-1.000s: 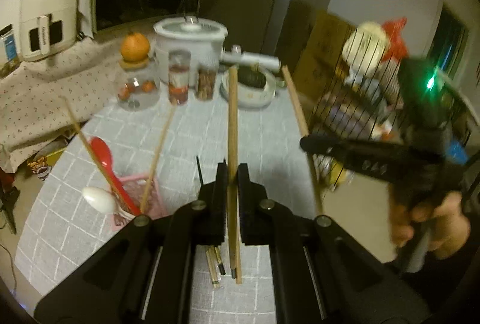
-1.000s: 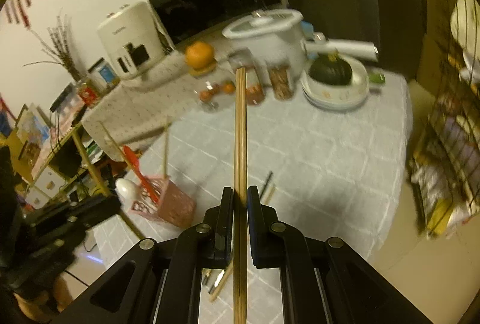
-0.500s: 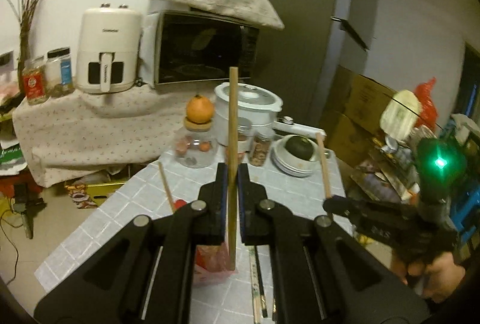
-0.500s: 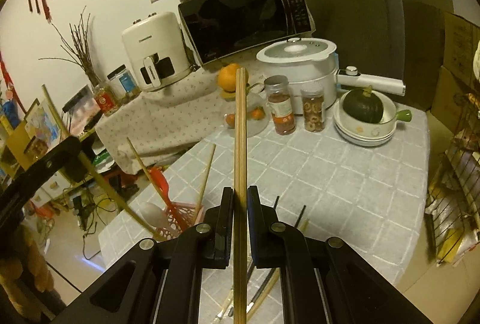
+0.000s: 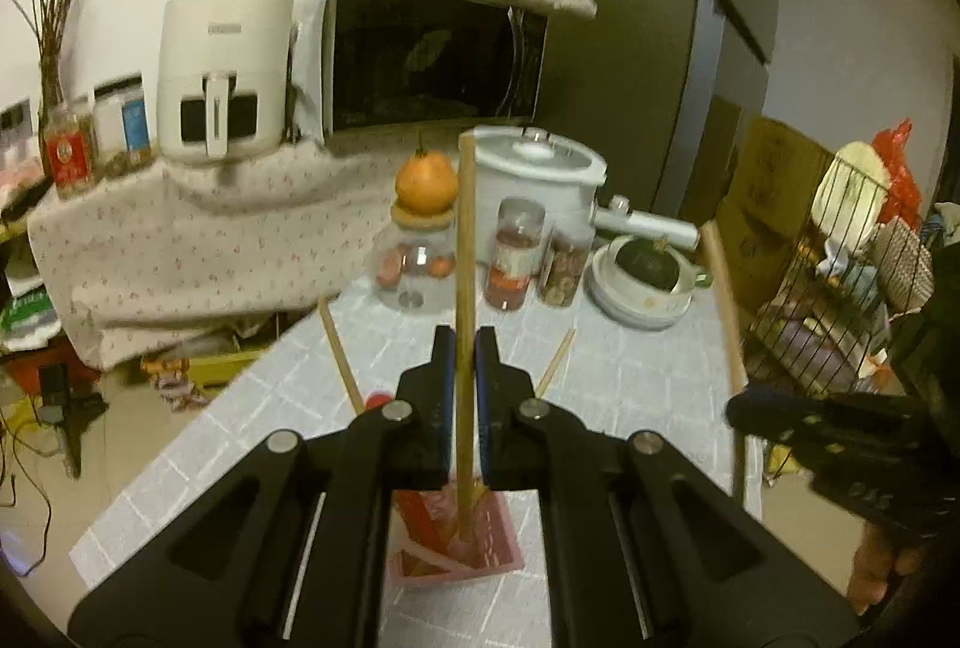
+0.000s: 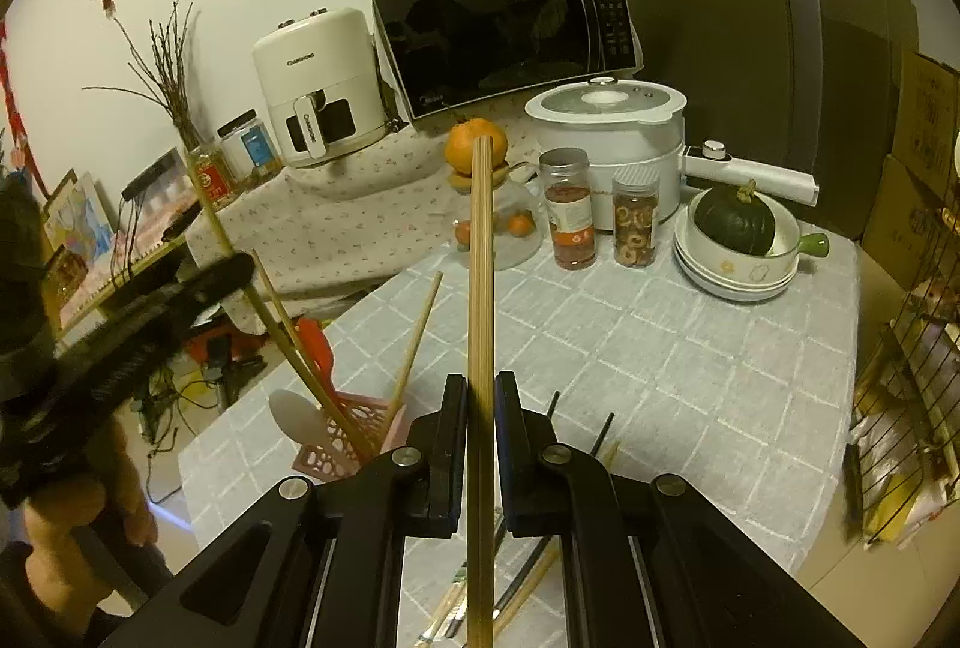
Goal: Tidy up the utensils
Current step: 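Carry chopsticks into the pink holder with the left gripper while the right carries its chopstick, then lower the wooden chopstick into the pink holder and open the right gripper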
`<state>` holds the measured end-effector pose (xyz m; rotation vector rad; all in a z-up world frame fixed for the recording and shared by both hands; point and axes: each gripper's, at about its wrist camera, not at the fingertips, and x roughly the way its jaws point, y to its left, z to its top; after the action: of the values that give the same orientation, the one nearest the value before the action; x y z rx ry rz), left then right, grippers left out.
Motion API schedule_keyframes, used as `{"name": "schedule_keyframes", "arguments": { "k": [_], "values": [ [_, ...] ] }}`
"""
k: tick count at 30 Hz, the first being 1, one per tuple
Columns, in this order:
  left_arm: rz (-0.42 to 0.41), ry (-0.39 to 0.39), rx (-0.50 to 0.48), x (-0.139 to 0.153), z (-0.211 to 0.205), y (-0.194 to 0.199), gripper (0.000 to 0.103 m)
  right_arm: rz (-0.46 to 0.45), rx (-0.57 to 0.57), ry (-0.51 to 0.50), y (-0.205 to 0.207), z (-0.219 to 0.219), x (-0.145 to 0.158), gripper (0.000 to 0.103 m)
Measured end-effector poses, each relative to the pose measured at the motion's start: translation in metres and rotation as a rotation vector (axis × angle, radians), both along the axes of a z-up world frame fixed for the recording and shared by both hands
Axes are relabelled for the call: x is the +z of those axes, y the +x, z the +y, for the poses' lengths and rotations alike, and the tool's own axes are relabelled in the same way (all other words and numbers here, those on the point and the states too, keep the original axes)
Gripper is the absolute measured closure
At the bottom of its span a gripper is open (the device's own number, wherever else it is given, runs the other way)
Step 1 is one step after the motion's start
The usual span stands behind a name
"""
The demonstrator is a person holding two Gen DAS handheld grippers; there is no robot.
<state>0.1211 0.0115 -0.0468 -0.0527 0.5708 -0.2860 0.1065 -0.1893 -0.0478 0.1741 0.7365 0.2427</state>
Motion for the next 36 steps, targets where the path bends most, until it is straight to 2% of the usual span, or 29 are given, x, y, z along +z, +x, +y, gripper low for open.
{"name": "schedule_keyframes", "arguments": {
  "k": [11, 13, 15, 18, 22, 26, 28, 32, 36],
  "values": [
    [0.116, -0.013, -0.008, -0.011, 0.01, 0.008, 0.094, -0.035, -0.001, 0.008, 0.001, 0.006, 0.002, 0.094],
    [0.125, -0.027, -0.011, -0.007, 0.013, 0.006, 0.08, -0.044, -0.002, 0.012, 0.001, 0.008, 0.003, 0.094],
    [0.129, -0.042, -0.006, 0.0, 0.017, 0.0, 0.07, -0.056, -0.001, 0.018, 0.001, 0.01, 0.004, 0.094],
    [0.152, -0.06, -0.007, 0.006, 0.024, -0.007, 0.066, -0.079, 0.0, 0.027, 0.003, 0.015, 0.006, 0.094],
    [0.245, -0.087, -0.012, 0.009, 0.036, -0.015, 0.05, -0.094, 0.001, 0.044, 0.007, 0.024, 0.007, 0.094],
    [0.306, -0.084, -0.001, 0.007, 0.046, -0.023, 0.045, -0.127, -0.007, 0.067, 0.013, 0.038, 0.011, 0.094],
    [0.325, -0.058, 0.016, 0.004, 0.052, -0.027, 0.037, -0.154, -0.016, 0.074, 0.017, 0.046, 0.013, 0.094],
    [0.363, -0.02, 0.048, -0.005, 0.068, -0.028, 0.037, -0.222, -0.056, 0.082, 0.026, 0.066, 0.014, 0.094],
    [0.415, -0.046, 0.092, -0.013, 0.095, -0.023, 0.036, -0.284, -0.083, 0.02, 0.034, 0.097, 0.01, 0.094]
  ]
}}
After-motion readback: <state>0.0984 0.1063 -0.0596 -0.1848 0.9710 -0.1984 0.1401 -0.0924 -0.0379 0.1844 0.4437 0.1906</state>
